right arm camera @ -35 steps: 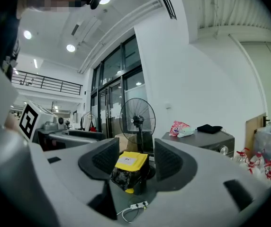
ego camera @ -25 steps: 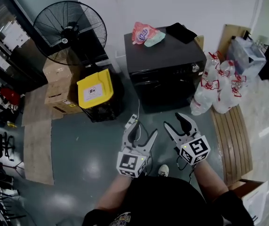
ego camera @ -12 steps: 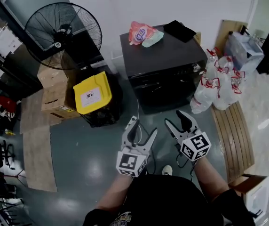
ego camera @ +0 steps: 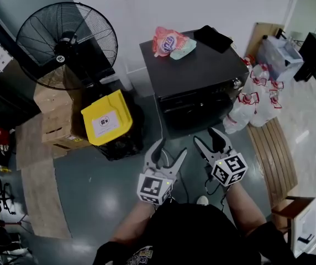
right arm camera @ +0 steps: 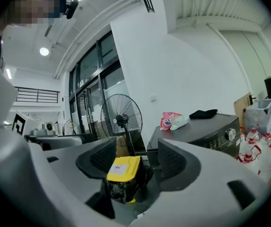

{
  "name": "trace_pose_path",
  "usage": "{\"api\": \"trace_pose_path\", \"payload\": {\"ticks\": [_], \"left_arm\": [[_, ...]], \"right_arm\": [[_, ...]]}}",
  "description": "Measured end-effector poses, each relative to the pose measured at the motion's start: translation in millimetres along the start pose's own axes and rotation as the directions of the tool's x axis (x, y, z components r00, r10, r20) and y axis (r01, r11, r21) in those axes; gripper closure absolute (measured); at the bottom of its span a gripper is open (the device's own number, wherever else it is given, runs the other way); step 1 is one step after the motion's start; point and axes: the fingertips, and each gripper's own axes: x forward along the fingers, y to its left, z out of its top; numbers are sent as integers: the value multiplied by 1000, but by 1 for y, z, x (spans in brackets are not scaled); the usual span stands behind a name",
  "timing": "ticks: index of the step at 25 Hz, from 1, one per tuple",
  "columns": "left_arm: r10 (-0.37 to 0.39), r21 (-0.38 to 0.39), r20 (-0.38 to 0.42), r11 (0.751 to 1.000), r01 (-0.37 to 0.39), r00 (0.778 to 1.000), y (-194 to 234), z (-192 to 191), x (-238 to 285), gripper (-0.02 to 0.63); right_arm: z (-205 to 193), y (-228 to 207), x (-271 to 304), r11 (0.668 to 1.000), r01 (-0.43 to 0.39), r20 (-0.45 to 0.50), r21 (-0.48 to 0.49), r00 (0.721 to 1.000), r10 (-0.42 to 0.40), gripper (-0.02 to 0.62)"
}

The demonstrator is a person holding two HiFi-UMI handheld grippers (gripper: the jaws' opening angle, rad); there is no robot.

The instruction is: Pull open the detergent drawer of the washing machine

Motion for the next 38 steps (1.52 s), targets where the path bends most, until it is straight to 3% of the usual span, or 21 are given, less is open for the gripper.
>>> {"api": "trace_pose_path", "payload": {"ticks": [14,24,31,38], "left_arm": [[-132,-10,9,991,132,991,93,5,-9,327],[-141,-1,2,990,141,990,123,-7,-13,327],[-118,-5,-9,993,118,993,135,-11,5,327],[-84,7,-32,996,85,996,145,-18,40,327]], "right_arm": [[-7,29,87,991,106,17,87,994,-108,291],[-28,28,128,963,98,7,251,995,-103,250],[-47,1,156,914,89,-14,397,996,-91,236],[-81,-43,187,833,83,-57,546,996,-62,210]]}}
